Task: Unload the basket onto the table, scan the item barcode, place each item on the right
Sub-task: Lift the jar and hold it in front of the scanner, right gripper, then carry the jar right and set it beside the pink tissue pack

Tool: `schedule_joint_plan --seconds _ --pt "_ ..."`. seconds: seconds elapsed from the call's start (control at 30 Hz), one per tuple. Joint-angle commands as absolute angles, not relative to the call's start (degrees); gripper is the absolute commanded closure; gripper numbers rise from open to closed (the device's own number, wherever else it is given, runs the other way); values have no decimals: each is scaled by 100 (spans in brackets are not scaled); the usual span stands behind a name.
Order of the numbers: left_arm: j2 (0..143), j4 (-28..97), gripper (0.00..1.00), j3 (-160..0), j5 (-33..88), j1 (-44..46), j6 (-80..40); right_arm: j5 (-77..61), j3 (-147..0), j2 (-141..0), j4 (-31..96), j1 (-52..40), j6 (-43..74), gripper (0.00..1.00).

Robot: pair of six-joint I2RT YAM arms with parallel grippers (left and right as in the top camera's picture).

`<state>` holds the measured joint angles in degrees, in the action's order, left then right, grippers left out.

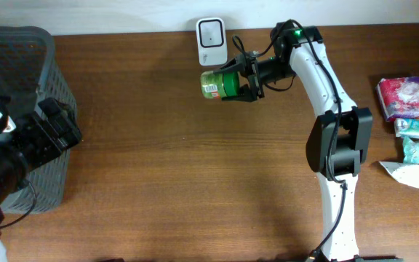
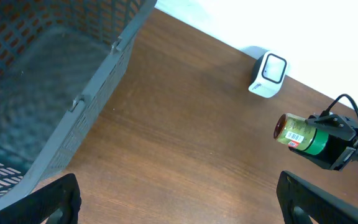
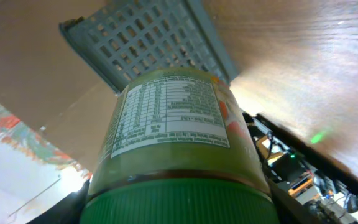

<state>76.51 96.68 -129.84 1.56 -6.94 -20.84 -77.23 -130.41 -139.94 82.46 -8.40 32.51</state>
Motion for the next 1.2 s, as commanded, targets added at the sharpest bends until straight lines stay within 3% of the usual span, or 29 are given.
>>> schedule_joint_plan --seconds 0.0,0.13,0.2,0.37,0.53,0.67,0.8,1.03,1.17 --pt "7649 9671 1 -12978 198 -731 -2141 -6493 -13187 -13987 8189 -930 3267 41" --pt "7649 9671 1 -12978 198 -731 -2141 -4348 -13187 -13987 7585 -1166 3345 42" --pt "7649 9671 1 -12978 198 -731 -2141 -3304 -13187 -13987 7091 -1334 3345 47" --pt "7649 9671 1 -12978 198 -731 -2141 -1581 -13187 -13987 5505 -1721 3343 46" --pt "7647 9671 1 -12978 198 -731 -2141 -834 -13187 -13987 3736 -1833 3343 40" --pt "7649 9671 1 -12978 198 -731 -2141 -161 -13187 -13987 2644 -1837 3317 40" --pt "7649 9671 1 -12978 198 -731 -2141 222 -13185 -14000 2012 -1852 3144 40" --pt "7649 9671 1 -12978 198 -731 -2141 1037 -13181 -14123 1175 -2191 1439 40" --pt "7649 9671 1 -12978 198 -731 -2141 1103 -13181 -14420 869 -2261 1352 40"
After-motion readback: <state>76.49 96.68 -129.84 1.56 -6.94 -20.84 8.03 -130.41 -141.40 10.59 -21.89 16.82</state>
